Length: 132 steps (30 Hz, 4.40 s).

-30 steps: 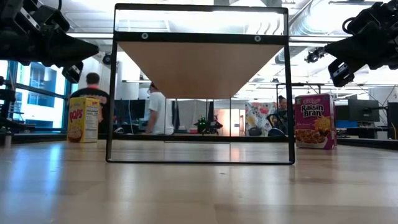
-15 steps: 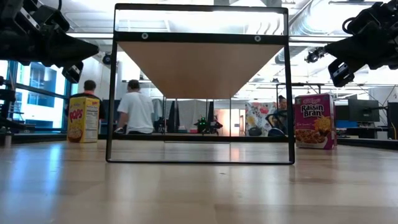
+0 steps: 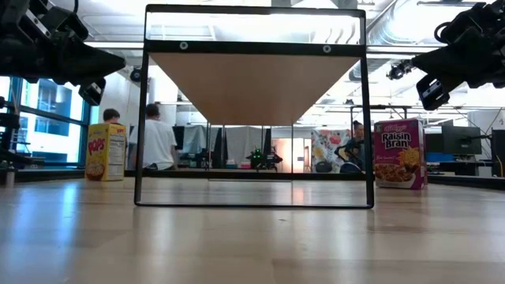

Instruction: Stack cereal on shelf

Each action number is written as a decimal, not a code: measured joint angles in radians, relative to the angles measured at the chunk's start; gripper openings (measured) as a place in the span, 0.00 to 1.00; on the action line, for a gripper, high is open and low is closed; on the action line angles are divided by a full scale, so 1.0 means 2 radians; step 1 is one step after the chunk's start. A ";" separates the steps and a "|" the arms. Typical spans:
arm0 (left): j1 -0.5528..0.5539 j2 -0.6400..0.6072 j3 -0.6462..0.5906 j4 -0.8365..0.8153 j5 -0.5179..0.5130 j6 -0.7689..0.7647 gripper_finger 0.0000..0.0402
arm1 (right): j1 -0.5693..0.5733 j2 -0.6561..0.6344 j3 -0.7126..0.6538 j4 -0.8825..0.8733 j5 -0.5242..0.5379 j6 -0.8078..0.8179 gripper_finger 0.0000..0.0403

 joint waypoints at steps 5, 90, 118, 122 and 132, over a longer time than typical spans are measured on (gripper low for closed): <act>0.000 0.000 0.000 0.000 0.000 0.000 0.00 | 0.000 0.000 0.000 0.000 0.000 0.000 0.00; 0.166 0.418 0.312 -0.406 -0.449 -0.461 0.59 | 0.000 0.000 0.000 0.000 0.000 0.000 0.00; 0.166 0.419 0.312 -0.238 -0.411 -0.412 0.73 | 0.000 0.000 0.000 0.000 0.000 0.000 0.00; 0.174 0.418 0.312 -0.214 -0.416 -0.381 0.73 | 0.000 0.000 0.000 0.000 0.000 0.000 0.00; 0.212 0.406 0.312 -0.249 -0.419 -0.410 0.73 | 0.000 0.000 0.000 0.000 0.000 0.000 0.00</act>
